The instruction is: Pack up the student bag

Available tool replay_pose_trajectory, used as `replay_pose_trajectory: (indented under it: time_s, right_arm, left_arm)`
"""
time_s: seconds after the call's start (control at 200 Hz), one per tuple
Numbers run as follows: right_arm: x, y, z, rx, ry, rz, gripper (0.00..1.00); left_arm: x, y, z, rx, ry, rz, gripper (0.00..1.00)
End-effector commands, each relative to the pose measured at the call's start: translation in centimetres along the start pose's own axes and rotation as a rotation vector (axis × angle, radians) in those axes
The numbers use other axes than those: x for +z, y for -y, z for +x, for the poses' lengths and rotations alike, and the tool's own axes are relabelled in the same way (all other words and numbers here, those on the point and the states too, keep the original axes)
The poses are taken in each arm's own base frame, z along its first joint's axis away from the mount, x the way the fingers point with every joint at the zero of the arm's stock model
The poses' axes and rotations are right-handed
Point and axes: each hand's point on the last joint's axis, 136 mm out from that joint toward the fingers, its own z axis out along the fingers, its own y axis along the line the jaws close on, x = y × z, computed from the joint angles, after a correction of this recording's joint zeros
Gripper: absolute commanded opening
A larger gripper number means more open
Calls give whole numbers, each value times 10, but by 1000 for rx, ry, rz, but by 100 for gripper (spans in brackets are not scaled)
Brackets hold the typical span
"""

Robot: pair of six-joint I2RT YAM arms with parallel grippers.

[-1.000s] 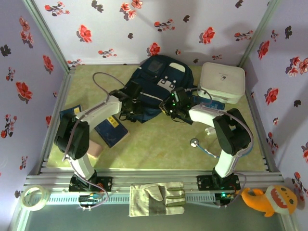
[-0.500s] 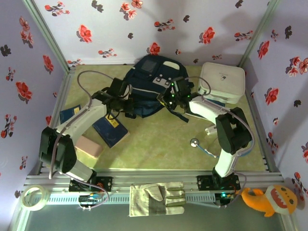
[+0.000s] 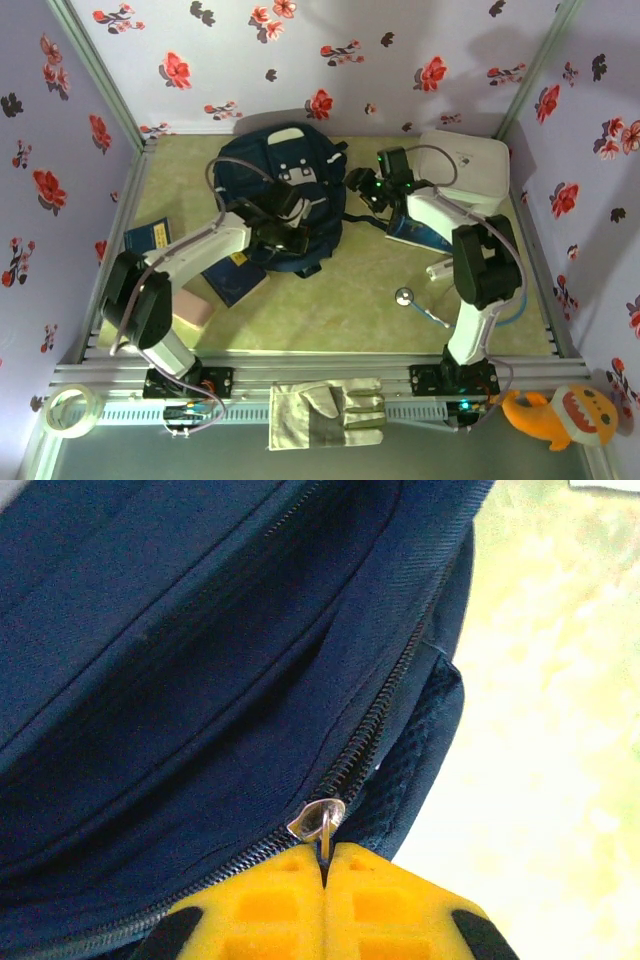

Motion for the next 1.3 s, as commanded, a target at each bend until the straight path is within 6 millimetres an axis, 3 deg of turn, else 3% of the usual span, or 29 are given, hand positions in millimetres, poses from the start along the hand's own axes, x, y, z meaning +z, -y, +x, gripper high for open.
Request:
replay_pose_trajectory:
  time_s: [0.0,0.185,0.39,0.58,0.76,0.865,1.035,1.12,1.295]
  right_arm:
    - [-33,-9,0,-2,71,-13,72]
    - [-39,6,40,127,18,-21,75]
    - [-16,3,86,190,-78,-32,78]
    - [8,1,92,185,-63,-14,84]
    - [19,-1,94,188,-77,-13,83]
    - [19,7,95,191,-71,15,76]
    - [14,22,92,184,-36,85,55]
    - [12,24,87,164,-22,107,44]
    - [9,26,66,116,31,153,30]
  left_arm:
    - [-6,26,-32,-1,73,82,0]
    - [0,31,-45,0,83,91,0]
    - [0,37,-54,6,102,108,0]
    - [4,38,-58,12,110,113,0]
    - [6,38,-56,14,108,112,0]
    - [8,36,-55,10,101,108,0]
    - [12,33,-48,27,84,99,0]
    - [15,30,-43,45,68,91,0]
    - [22,26,-37,113,34,75,0]
